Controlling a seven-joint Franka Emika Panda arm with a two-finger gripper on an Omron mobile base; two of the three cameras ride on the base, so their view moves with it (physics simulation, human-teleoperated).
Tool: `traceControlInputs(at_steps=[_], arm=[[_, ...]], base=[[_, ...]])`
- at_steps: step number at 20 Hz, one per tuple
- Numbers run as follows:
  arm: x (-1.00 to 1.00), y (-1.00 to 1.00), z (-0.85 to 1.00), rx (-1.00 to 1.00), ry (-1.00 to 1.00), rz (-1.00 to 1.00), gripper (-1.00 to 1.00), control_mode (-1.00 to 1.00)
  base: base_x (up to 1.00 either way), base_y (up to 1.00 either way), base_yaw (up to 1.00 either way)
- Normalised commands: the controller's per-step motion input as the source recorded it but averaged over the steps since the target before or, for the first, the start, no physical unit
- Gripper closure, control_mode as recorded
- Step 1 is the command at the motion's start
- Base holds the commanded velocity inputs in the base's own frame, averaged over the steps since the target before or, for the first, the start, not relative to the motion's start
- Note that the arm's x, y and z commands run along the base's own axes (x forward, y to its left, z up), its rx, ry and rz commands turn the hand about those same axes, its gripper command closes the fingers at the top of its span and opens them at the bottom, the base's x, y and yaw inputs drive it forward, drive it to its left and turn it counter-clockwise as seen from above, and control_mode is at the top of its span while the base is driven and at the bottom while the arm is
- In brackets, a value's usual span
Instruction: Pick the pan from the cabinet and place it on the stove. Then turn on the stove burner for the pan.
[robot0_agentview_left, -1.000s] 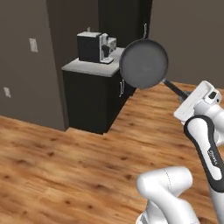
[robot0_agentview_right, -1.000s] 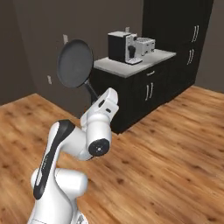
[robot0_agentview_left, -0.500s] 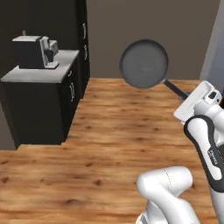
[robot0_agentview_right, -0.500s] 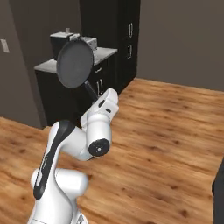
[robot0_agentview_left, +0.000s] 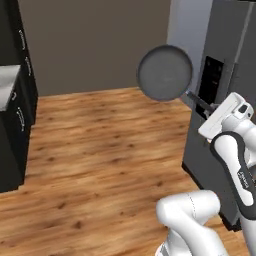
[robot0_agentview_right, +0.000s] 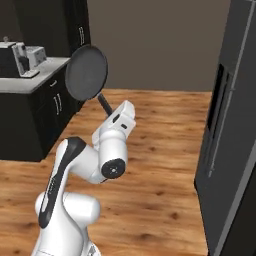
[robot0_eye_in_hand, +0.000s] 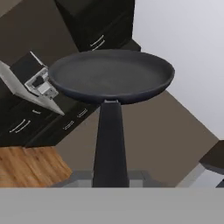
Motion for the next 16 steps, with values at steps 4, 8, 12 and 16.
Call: traceControlInputs(at_steps=[4,8,12,16], arm=[[0.00,0.00,0.00,0.00,0.00,0.00,1.00,1.00],[0.00,0.00,0.00,0.00,0.00,0.00,1.00,1.00],[0.00,0.00,0.00,0.00,0.00,0.00,1.00,1.00],[0.00,0.00,0.00,0.00,0.00,0.00,1.00,1.00]], base=[[-0.67,0.47,-0.51],[-0.89,0.47,-0.47],[-0.73,0.33,-0.49],[-0.55,0.16,-0.53]])
